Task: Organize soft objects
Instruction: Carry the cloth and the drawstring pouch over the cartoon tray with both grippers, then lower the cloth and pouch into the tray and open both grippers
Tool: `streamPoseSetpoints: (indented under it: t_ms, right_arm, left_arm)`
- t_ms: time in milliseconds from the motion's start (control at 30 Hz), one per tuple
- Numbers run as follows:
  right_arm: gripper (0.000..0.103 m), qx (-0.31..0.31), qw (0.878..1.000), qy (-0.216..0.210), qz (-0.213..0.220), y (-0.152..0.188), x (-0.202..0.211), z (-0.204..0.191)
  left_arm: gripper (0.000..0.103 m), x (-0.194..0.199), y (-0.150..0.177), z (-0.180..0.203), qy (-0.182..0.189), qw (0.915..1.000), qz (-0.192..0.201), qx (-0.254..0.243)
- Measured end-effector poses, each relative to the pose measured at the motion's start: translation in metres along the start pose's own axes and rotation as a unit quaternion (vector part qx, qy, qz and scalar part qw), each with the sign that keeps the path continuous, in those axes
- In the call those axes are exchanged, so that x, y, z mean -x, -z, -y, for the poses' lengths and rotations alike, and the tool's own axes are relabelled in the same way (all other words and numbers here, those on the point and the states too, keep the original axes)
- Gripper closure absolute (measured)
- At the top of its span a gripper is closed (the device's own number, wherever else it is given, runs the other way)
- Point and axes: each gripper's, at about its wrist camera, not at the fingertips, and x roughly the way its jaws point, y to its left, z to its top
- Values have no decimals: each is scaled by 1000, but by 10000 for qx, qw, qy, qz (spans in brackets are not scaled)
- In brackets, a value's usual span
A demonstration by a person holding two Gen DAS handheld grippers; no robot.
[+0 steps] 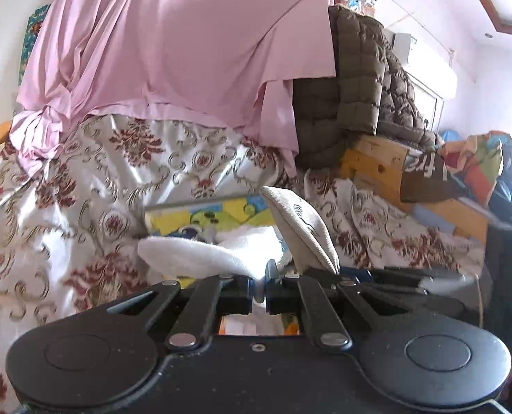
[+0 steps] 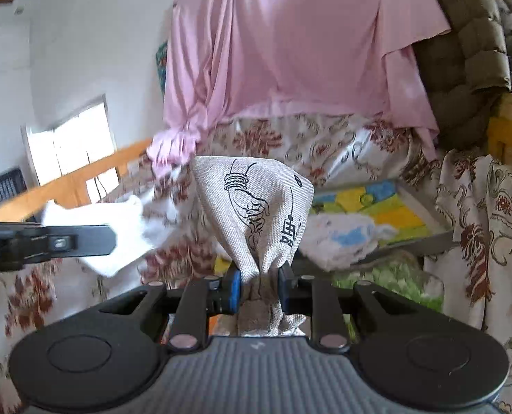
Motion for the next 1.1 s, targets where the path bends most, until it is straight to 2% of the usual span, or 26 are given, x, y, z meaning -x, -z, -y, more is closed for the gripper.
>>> streamPoseSetpoints:
  t_ms: [133,267,367,467,600,733,933,1100]
  right_arm:
    - [79,-179,9995,-14,263,-14,-7,12]
    - [78,-352,9974,-73,617,-41,-27,28]
    - [78,-400,9957,57,837,-64,-50,43]
    - [78,-725,9931,198,898,-80,-79,68]
    - [78,-1198,9873,391,964,-91,-107,100]
    - [78,-1415,9815,535,1177,-93,-122,120]
    - [78,-1634,9805,742,795,-88,-149,140]
    - [78,-2064,9746,716,497,-72,-167,152]
  left_arm:
    - [96,-28,-20,0,-46,9999,94,-66]
    - [95,-66,-40,-6,-104,9999,62,71]
    - [95,-99,-55,-13,-127,9996,12,241]
    - [95,-136,-67,-20,-240,9993,-105,258]
    - [95,-183,-76,-27,-404,9984,-260,313]
    - [95,-221,-77,-34,-510,9969,-454,393]
    - [95,-266,-74,-41,-535,9941,-858,396]
    - [94,-288,-66,-48,-547,9881,-1167,845]
